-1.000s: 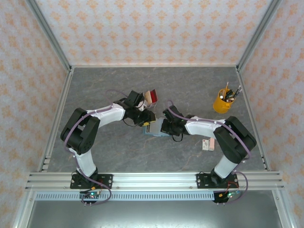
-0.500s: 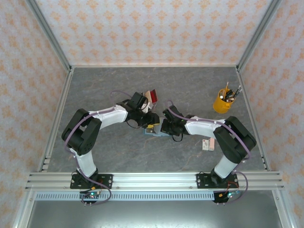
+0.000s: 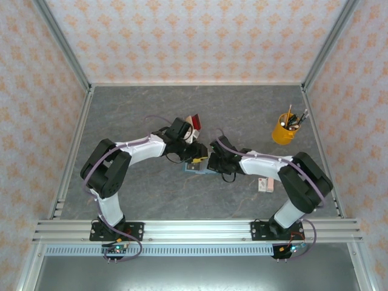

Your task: Take the credit cards out of the card holder

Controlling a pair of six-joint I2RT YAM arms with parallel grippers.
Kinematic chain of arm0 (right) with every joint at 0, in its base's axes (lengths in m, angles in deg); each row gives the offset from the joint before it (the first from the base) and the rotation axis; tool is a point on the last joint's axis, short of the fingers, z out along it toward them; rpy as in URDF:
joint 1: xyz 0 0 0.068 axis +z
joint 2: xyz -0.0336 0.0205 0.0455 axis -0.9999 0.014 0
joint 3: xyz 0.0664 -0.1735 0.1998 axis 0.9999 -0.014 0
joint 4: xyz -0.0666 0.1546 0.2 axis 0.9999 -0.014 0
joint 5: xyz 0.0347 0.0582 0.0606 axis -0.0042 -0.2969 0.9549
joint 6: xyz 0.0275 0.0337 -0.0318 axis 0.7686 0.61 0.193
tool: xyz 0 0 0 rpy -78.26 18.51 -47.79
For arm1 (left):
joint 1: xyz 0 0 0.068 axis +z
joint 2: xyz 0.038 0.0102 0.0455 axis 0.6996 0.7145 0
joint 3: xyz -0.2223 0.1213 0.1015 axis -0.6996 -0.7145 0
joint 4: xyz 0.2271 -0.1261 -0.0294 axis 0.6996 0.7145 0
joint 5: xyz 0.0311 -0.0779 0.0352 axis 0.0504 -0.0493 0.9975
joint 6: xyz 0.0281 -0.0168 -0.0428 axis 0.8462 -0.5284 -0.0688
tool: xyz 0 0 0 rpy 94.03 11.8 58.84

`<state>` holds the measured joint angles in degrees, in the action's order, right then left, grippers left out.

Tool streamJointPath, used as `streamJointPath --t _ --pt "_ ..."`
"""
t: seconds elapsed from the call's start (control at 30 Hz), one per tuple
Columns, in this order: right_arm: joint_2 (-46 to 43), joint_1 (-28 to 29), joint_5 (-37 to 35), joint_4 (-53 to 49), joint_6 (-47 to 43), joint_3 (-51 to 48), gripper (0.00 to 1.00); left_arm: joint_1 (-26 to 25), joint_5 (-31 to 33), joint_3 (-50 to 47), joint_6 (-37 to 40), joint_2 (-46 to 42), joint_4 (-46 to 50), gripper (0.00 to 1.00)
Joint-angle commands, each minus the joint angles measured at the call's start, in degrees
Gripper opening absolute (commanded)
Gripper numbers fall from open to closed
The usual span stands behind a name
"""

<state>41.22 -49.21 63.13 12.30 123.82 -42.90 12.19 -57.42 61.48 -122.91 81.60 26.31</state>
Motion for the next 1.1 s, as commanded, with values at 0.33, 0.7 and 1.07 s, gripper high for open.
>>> streamJointPath --t 0.33,0.7,1.07 --pt "-13.0 0.2 -5.8 1.2 0.8 -7.0 0.08 -0.8 0.7 4.4 -3.4 4.9 -3.1 0.35" --pt "-10.2 0.2 -2.8 0.7 -0.1 -2.7 0.08 0.4 9.0 2.4 -3.0 -0.2 0.7 0.31" --pt "-1.3 0.1 -3.4 -5.3 1.9 5.4 0.11 2.1 9.7 -1.7 -3.1 -2.0 1.9 0.39"
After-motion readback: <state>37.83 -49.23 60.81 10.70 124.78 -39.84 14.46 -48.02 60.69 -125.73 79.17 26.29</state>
